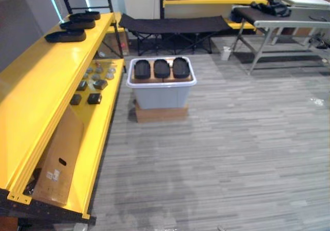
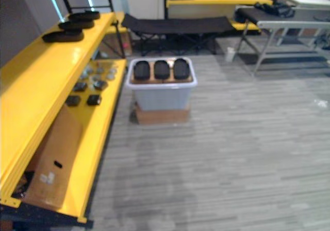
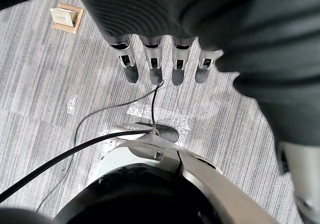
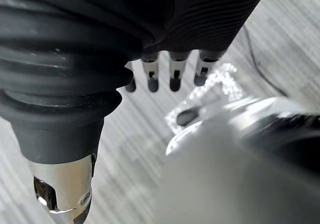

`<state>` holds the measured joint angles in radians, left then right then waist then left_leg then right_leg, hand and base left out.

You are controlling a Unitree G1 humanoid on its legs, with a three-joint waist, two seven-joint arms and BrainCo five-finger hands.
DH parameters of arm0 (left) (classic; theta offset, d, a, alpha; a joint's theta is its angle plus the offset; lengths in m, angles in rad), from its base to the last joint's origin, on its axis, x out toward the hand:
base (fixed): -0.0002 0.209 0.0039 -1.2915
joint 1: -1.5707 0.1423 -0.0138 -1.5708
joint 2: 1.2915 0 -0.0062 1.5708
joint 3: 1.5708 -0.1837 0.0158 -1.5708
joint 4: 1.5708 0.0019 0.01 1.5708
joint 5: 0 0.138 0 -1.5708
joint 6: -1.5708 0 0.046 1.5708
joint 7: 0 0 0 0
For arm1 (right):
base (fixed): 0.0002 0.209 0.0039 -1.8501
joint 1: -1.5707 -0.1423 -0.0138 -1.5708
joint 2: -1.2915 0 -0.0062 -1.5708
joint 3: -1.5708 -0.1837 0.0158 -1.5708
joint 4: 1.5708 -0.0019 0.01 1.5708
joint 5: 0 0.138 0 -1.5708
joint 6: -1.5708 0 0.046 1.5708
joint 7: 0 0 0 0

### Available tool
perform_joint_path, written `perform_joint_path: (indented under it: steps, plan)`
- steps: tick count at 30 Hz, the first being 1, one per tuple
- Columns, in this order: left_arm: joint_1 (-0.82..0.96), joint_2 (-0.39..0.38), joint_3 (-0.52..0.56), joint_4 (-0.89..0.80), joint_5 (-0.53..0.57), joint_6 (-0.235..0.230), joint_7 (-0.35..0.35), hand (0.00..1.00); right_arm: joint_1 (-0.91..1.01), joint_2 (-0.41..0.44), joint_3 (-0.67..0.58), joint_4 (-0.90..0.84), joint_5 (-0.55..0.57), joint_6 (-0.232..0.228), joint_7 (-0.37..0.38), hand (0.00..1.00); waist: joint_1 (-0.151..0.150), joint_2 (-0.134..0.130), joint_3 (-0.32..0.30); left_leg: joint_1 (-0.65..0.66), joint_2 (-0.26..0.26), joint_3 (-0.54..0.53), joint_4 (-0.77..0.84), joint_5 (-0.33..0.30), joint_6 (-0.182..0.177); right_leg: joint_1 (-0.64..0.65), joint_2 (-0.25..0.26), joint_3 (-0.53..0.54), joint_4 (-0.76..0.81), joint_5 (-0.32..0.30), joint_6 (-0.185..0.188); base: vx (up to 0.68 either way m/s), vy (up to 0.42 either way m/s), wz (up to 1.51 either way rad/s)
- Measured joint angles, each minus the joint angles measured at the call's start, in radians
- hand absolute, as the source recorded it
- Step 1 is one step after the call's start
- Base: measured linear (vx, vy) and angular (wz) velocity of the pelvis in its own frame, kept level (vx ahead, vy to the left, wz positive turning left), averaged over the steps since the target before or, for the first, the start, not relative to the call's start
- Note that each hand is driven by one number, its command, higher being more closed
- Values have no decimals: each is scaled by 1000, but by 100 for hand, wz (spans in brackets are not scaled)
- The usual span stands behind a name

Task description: Walk over and take plastic housings, then place them on the shelf

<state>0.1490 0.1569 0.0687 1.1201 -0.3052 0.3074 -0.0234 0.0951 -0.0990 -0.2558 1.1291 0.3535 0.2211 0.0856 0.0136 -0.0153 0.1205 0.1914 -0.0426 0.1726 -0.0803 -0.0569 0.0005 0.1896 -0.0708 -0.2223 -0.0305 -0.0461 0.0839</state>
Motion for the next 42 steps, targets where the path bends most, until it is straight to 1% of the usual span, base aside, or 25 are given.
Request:
perform_joint_path:
  steps: [2, 4, 8, 19, 21, 23, 25, 27, 28, 29, 30, 32, 33, 34, 35, 36, 37, 38, 39, 40, 42]
  plan:
    - [-2, 0, -1, 0, 2, -2, -4, 0, -12, 1, 1, 0, 0, -1, 3, 0, -1, 0, 4, 1, -1, 0, -6, 3, 2, 0, -1, -1, 1, 0, 0, -39, 7, 1]
    - [-2, 1, -1, 0, 8, -9, -27, 0, -16, 1, 1, 0, 0, -1, 3, 0, -1, 0, 6, 1, -3, 0, -7, 5, 4, -2, -2, -3, 2, 0, 0, -39, 8, 0]
    - [-2, 3, -7, 1, 27, -20, -47, 0, -21, 1, 2, 0, -1, -7, 3, 0, -2, -4, 10, 2, -4, 1, -7, 5, 5, -2, -4, -4, 0, 1, -2, 0, 0, 0]
    - [-4, 7, -14, 1, 28, -22, -48, 0, -40, 2, 3, 22, -13, -5, -5, 0, -5, -7, 15, 6, -7, 0, -8, 5, 5, 8, -5, -13, -16, 7, -4, 11, -1, 1]
    - [-5, 9, -14, 1, 28, -21, -47, 0, -41, 5, 2, 22, 1, -5, -23, 0, -6, -10, 17, 6, -7, 0, -8, 5, 5, 8, -5, -13, -16, 7, -4, 0, 0, 0]
    - [-6, 10, -14, 1, 28, -19, -47, 0, -41, 5, 2, 23, 15, -4, -22, 0, -6, -12, 18, 6, -7, 0, -8, 5, 5, 8, -5, -13, -16, 7, -4, 0, 0, 0]
    - [-11, 12, -15, 1, 51, -20, -48, 0, -50, 5, 2, 24, 2, -14, -17, 0, -6, -16, 21, 6, -7, 1, -8, 5, 5, 8, -5, -13, -16, 8, -4, 0, 0, 0]
    - [-25, 12, -18, 0, 101, -39, -44, 0, -58, 4, 5, 23, -51, -41, -15, 0, -6, -18, 23, 9, -8, 1, -8, 5, 5, 11, -6, -13, -18, 9, -4, 0, 0, 0]
    - [-41, 21, -55, -3, 143, -71, -35, 0, -73, 2, 33, 18, -107, -73, -19, 0, -6, -19, 26, 14, -8, 1, -8, 5, 5, 17, -6, -13, -21, 11, -2, 0, 0, 0]
    - [-48, 26, -66, -7, 160, -83, -34, 0, -81, 0, 50, 13, -126, -83, -20, 0, -6, -19, 27, 16, -8, 2, -8, 5, 5, 20, -6, -13, -23, 13, -2, 0, 0, 0]
    - [-59, 32, -101, -26, 178, -113, -22, 0, -99, -2, 81, 3, -174, -113, -21, 0, -7, -18, 28, 16, -9, 2, -8, 5, 5, 21, -6, -12, -30, 18, -2, -39, 9, -2]
    - [-110, 31, -169, -153, 203, -191, 22, 0, -155, -25, 174, -83, -262, -193, -28, 0, -6, -11, 30, -8, -11, 1, -8, 13, 16, 2, -8, -14, -35, 28, -4, -69, 18, 1]
    - [-125, 30, -187, -200, 212, -218, 41, 0, -175, -35, 205, -111, -282, -223, -40, 0, -5, -9, 31, -19, -13, 0, -8, 17, 18, -7, -9, -15, -35, 32, -5, -80, 26, 6]
    - [-154, 30, -227, -295, 241, -259, 71, 0, -213, -55, 258, -182, -294, -267, -54, 0, -4, -4, 34, -38, -15, -3, -8, 23, 22, -25, -12, -18, -35, 37, -4, -63, 32, 5]
    - [-186, 30, -266, -380, 271, -287, 99, 0, -247, -76, 301, -263, -289, -301, -66, 0, -5, -1, 36, -50, -17, -3, -8, 27, 26, -35, -14, -19, -36, 43, -2, -38, 32, 5]
    - [-201, 32, -286, -416, 285, -299, 110, 0, -261, -85, 318, -299, -288, -320, -69, 0, -5, 0, 36, -51, -19, -4, -8, 27, 26, -35, -15, -19, -38, 44, -2, 13, 33, 3]
    - [-221, 32, -318, -487, 297, -322, 124, 0, -281, -95, 342, -370, -288, -347, -73, 0, -8, -1, 35, -50, -21, -5, -7, 27, 26, -33, -16, -19, -40, 46, -2, 53, 24, 3]
    - [-234, 31, -343, -557, 309, -335, 128, 0, -293, -98, 358, -430, -289, -380, -83, 0, -8, -4, 35, -50, -23, -5, -7, 27, 26, -31, -17, -20, -43, 48, -1, 65, 19, 2]
    - [-239, 32, -356, -587, 312, -341, 129, 0, -299, -98, 364, -454, -290, -395, -85, 0, -8, -5, 34, -51, -23, -5, -6, 27, 26, -31, -17, -20, -45, 48, -2, 79, 9, 1]
    - [-242, 31, -375, -640, 313, -345, 128, 0, -309, -98, 377, -488, -289, -423, -84, 0, -12, -6, 34, -50, -24, -3, -2, 27, 26, -31, -18, -20, -45, 50, -3, 71, 1, 0]
    - [-244, 31, -397, -681, 312, -344, 125, 0, -318, -97, 395, -505, -289, -449, -84, 0, -18, -5, 33, -49, -24, -3, -2, 27, 26, -29, -17, -22, -45, 50, -3, 66, -4, 1]
